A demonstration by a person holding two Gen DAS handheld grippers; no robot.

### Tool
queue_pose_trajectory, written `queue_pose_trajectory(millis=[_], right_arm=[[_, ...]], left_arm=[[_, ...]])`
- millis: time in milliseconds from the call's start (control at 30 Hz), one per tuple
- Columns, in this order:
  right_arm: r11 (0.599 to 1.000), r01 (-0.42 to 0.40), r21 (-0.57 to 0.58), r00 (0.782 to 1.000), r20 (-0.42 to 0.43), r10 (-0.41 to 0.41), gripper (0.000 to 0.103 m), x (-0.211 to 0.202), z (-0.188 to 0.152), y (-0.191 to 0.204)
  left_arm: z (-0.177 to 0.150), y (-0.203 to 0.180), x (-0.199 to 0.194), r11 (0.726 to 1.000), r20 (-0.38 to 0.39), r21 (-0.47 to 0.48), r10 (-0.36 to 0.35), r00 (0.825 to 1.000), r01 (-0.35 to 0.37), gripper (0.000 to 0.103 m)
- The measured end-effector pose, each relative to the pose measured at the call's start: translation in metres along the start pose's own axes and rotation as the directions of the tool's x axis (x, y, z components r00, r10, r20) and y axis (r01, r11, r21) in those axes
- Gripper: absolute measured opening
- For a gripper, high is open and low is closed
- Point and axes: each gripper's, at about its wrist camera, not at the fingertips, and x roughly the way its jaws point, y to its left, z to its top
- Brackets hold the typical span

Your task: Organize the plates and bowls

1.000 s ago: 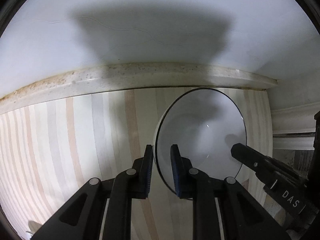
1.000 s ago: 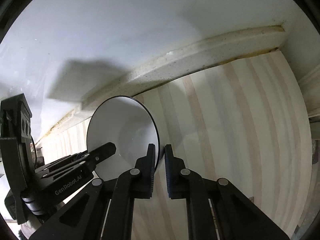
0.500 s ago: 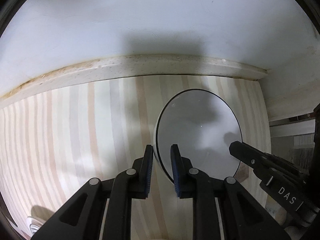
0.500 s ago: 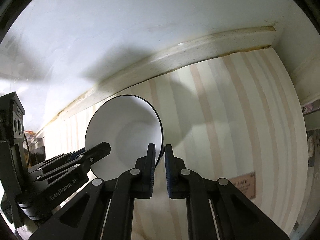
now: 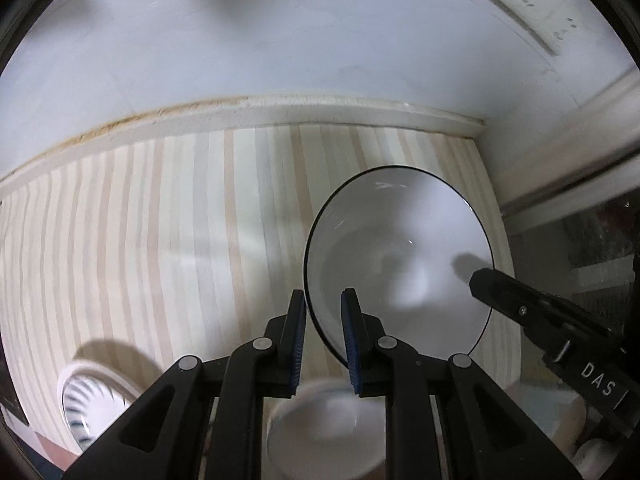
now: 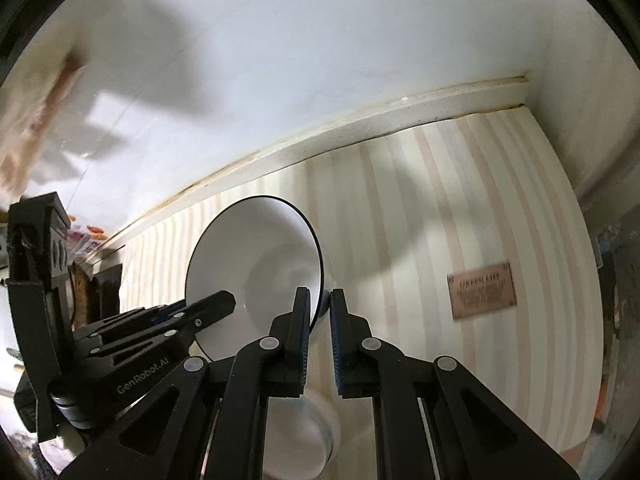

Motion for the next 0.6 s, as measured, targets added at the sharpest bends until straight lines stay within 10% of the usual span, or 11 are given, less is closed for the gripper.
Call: queue_pose_trajectory(millis=[600], right_arm=[[0.999, 0.007, 0.033, 0.999, -0.039, -0.006, 0.011, -0.023, -0.133, 0.009]], left_arm=[[-0.117, 0.016, -0.018, 1.000, -0.065, -0.002, -0.015, 0.998, 0.015, 0.016]])
